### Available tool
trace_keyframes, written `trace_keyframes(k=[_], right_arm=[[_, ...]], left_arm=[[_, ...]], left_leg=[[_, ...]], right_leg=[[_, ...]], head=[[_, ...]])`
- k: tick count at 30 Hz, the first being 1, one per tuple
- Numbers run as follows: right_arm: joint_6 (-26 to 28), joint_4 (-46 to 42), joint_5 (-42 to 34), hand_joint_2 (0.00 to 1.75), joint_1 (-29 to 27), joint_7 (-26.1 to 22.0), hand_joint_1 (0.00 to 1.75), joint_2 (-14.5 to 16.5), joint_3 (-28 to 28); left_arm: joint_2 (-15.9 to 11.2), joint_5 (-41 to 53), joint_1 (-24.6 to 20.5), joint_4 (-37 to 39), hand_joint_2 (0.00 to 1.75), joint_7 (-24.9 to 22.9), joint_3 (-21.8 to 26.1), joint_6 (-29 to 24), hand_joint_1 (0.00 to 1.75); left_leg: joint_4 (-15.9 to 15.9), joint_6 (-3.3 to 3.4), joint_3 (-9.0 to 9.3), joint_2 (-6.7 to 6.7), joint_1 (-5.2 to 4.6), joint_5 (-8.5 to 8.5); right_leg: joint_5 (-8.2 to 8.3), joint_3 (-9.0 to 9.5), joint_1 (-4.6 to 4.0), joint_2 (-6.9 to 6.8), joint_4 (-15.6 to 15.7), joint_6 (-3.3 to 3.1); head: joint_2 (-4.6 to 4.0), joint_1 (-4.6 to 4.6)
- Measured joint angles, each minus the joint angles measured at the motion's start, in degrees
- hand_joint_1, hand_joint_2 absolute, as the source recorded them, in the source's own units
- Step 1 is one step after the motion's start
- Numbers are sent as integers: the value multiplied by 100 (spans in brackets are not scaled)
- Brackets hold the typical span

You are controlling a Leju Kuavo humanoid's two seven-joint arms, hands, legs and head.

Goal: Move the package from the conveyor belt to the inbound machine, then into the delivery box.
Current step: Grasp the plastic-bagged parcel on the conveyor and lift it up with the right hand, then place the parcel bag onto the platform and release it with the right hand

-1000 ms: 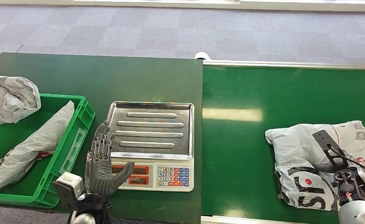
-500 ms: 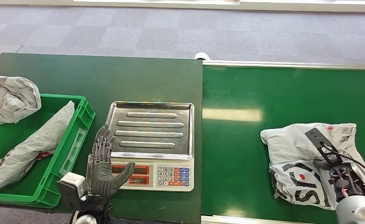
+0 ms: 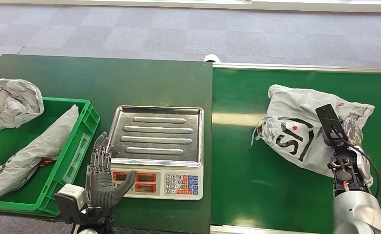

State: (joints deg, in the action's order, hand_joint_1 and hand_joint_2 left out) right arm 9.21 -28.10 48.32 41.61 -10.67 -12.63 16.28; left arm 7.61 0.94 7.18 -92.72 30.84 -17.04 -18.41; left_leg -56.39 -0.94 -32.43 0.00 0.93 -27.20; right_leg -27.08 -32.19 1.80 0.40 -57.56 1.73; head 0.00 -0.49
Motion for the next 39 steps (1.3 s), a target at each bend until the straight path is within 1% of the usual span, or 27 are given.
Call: trace_keyframes(k=[1,3,6,8,12,16,19,22,25,28,34,39], right_arm=[[-8,-225,-155,175,-45,-122,175,118,-48],[-47,-822,-396,175,-207,-163,175,390,-230],[-119,-1777,-551,175,-505,47,175,833,-734],[-132,-2263,-571,175,-645,154,175,1085,-1138],[-259,-2850,-558,175,-777,185,175,1474,-1822],[-320,-3168,-473,175,-908,255,175,1874,-2482],[-341,-3294,-521,175,-958,284,175,2047,-2789],[-517,-3403,-706,175,-1031,255,175,2223,-2985],[-714,-3444,-954,175,-1154,215,175,2510,-3279],[-763,-3325,-1198,175,-1165,188,175,2720,-3576],[-671,-2807,-1434,175,-1049,93,175,2905,-3871],[-496,-2083,-1578,175,-916,-183,175,2994,-3977]], left_arm=[[1,2,-2,0,175,0,-3,14,0],[9,20,-18,1,175,0,-15,81,0],[32,87,-87,11,175,0,-44,198,0],[50,129,-166,36,175,0,-68,244,0],[55,290,-330,110,175,8,-87,261,0],[34,455,-586,161,175,7,-62,228,0],[20,530,-654,166,175,5,-36,215,0],[-8,666,-751,166,175,8,36,106,0],[-32,798,-942,154,175,-16,212,-86,0],[-51,902,-1107,123,175,-87,448,-207,0],[-69,1013,-1238,91,175,-79,716,-388,0],[-68,974,-1226,16,175,3,890,-516,0]], left_leg=[[0,0,2,3,1,0],[0,-1,6,7,3,0],[1,-4,6,7,11,2],[1,-7,5,7,15,4],[1,-10,3,6,17,6],[1,-11,6,9,17,7],[1,-12,2,0,17,8],[1,-13,0,8,17,7],[2,-14,1,12,18,8],[3,-16,0,8,22,9],[3,-17,-1,7,22,10],[3,-17,-1,4,22,10]], right_leg=[[0,-1,-1,3,0,0],[0,-2,-3,6,0,-1],[-1,-5,-11,6,0,-3],[-2,-6,-15,6,0,-4],[-2,-3,-16,5,-1,-5],[0,-7,-16,8,-1,-8],[-1,-6,-16,0,-1,-8],[0,-8,-16,8,-1,-9],[-1,-11,-18,14,-1,-10],[-1,-11,-22,10,-2,-11],[-1,-7,-22,11,-2,-10],[-1,-8,-22,8,-1,-10]], head=[[0,-1],[0,-1],[0,-1],[0,-1],[0,3],[0,1],[0,2],[0,3],[0,1],[0,1],[0,4],[0,3]])
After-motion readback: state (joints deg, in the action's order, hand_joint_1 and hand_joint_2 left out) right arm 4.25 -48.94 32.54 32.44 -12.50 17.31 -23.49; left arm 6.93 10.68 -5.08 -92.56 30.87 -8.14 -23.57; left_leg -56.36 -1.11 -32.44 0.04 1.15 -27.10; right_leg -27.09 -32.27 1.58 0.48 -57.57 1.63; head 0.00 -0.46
